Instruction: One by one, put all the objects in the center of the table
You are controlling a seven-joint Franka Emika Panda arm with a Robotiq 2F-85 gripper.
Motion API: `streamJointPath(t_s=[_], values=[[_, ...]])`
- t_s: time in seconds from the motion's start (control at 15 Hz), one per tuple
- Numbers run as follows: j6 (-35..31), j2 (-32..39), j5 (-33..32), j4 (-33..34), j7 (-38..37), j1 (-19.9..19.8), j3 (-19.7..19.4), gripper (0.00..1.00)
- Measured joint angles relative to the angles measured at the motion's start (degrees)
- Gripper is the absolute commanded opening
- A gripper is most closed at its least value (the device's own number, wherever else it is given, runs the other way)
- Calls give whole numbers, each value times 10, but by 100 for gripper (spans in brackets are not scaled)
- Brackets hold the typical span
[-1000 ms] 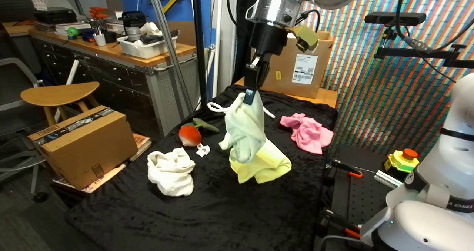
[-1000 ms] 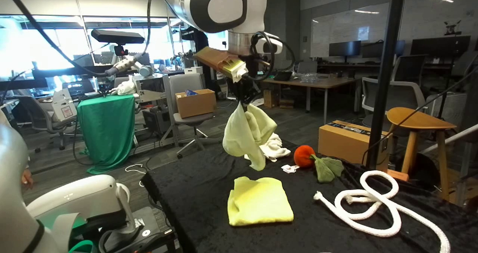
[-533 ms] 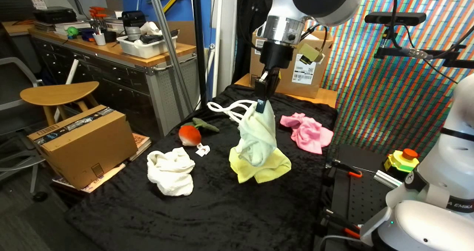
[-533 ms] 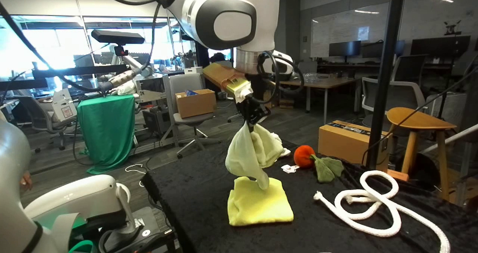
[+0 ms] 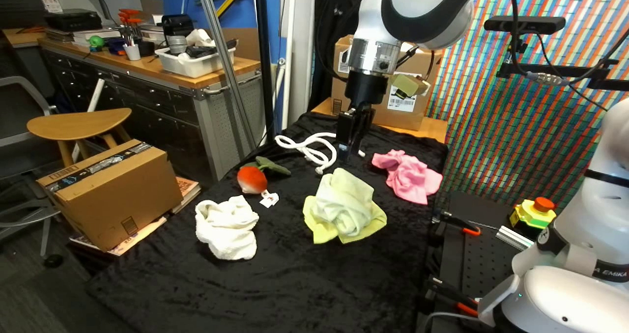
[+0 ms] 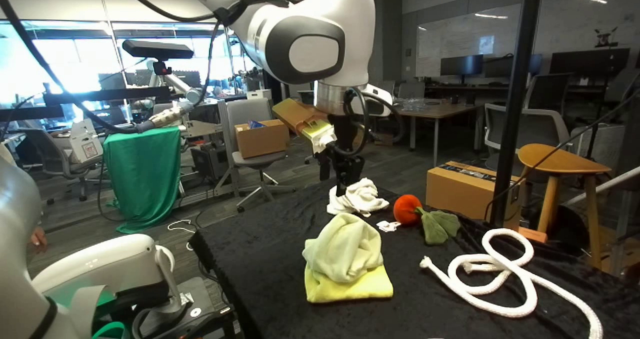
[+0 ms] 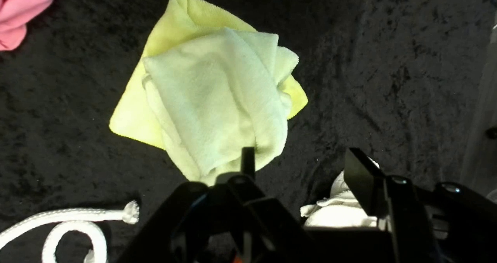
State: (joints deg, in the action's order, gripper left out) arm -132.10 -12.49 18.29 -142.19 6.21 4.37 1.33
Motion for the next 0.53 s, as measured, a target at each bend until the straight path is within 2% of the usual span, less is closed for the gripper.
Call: streamJointPath(t_s=[0.07, 0.13, 0.53], values=[[-2, 0, 0, 0, -4, 0, 1, 99], [-6, 1, 0, 1, -8, 0, 2, 100], [-46, 30, -31, 47, -53, -9, 0, 100]])
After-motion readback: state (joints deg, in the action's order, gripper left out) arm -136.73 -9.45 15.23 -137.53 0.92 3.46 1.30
